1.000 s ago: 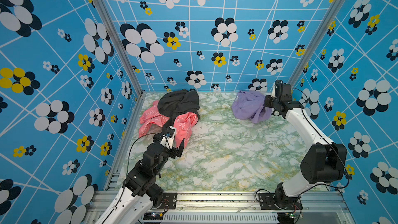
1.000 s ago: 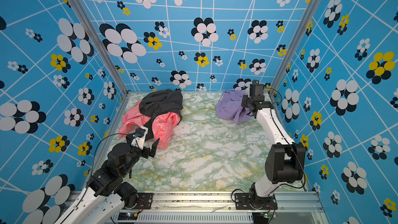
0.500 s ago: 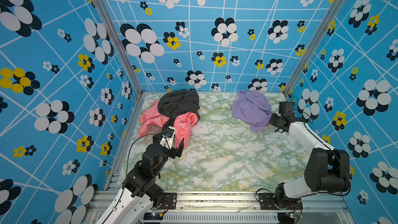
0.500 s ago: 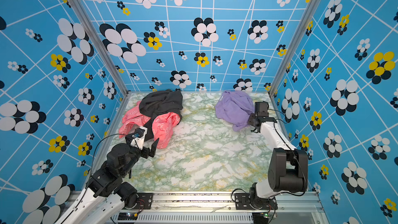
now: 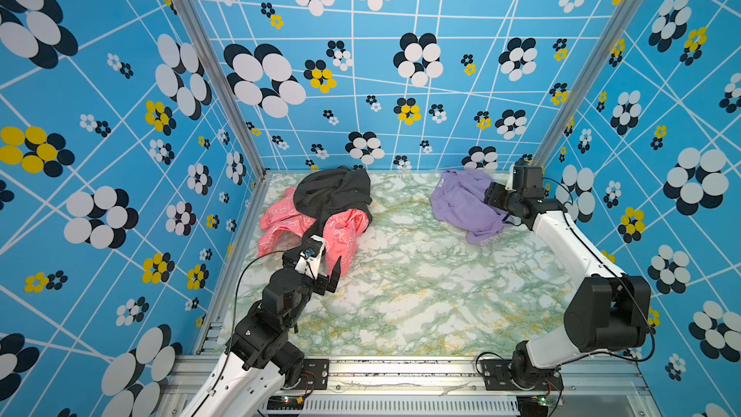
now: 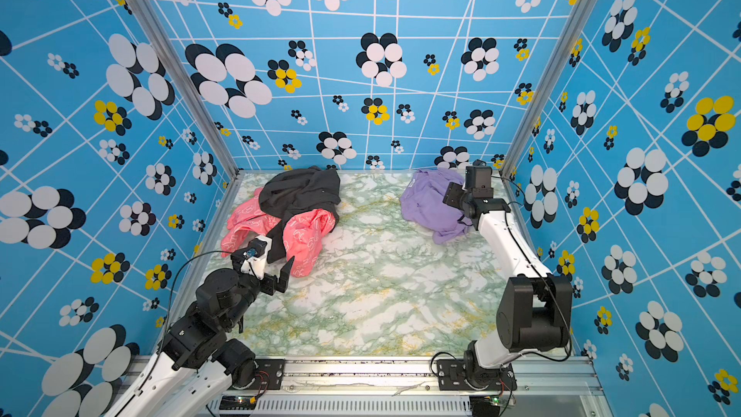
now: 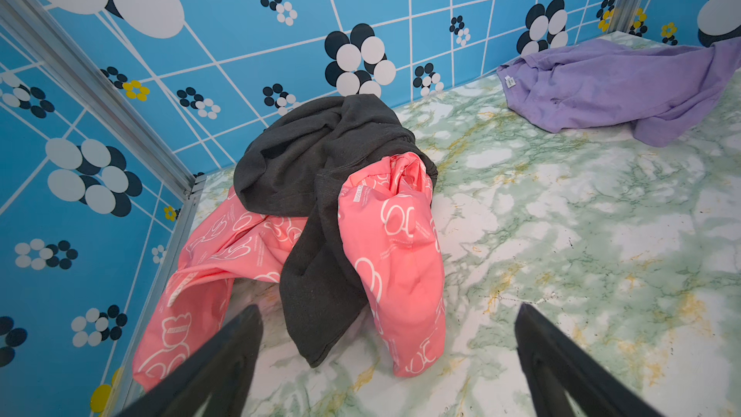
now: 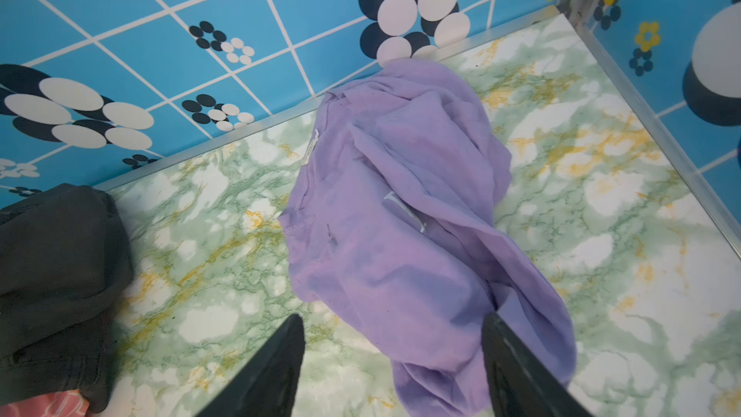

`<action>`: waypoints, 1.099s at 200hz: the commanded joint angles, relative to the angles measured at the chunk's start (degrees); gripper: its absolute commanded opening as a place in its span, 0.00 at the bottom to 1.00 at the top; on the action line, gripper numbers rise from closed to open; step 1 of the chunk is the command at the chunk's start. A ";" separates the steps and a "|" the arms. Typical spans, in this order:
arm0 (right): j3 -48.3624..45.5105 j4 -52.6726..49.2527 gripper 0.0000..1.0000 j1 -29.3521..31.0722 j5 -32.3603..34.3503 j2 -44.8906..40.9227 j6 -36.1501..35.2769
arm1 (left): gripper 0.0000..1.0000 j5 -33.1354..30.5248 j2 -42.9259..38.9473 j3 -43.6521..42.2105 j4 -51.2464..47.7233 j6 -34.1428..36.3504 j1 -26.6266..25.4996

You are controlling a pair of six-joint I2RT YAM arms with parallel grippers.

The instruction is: Pick out a specific cloth from the pile

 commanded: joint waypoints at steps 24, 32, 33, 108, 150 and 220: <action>5.24 -11.58 0.75 -0.06 5.90 9.60 -8.76 | 0.99 -0.64 -0.67 -0.91 0.20 0.83 0.35; 5.68 -12.57 0.75 -0.13 6.70 10.82 -9.38 | 0.99 -0.64 -0.67 -0.93 0.21 0.82 0.38; 5.73 -12.66 0.75 -0.13 6.80 10.94 -9.45 | 0.99 -0.64 -0.67 -0.94 0.20 0.81 0.36; 4.71 -16.38 0.45 -2.46 2.27 18.61 -9.66 | 0.99 -0.55 -0.85 -1.03 0.17 0.82 0.44; 1.98 -15.42 0.26 -3.13 1.39 18.62 -9.63 | 0.99 -0.55 -0.82 -1.03 0.19 0.81 0.44; -2.33 -14.57 0.02 -4.69 -3.67 18.61 -9.56 | 0.99 -0.44 -0.85 -1.12 0.10 0.73 0.44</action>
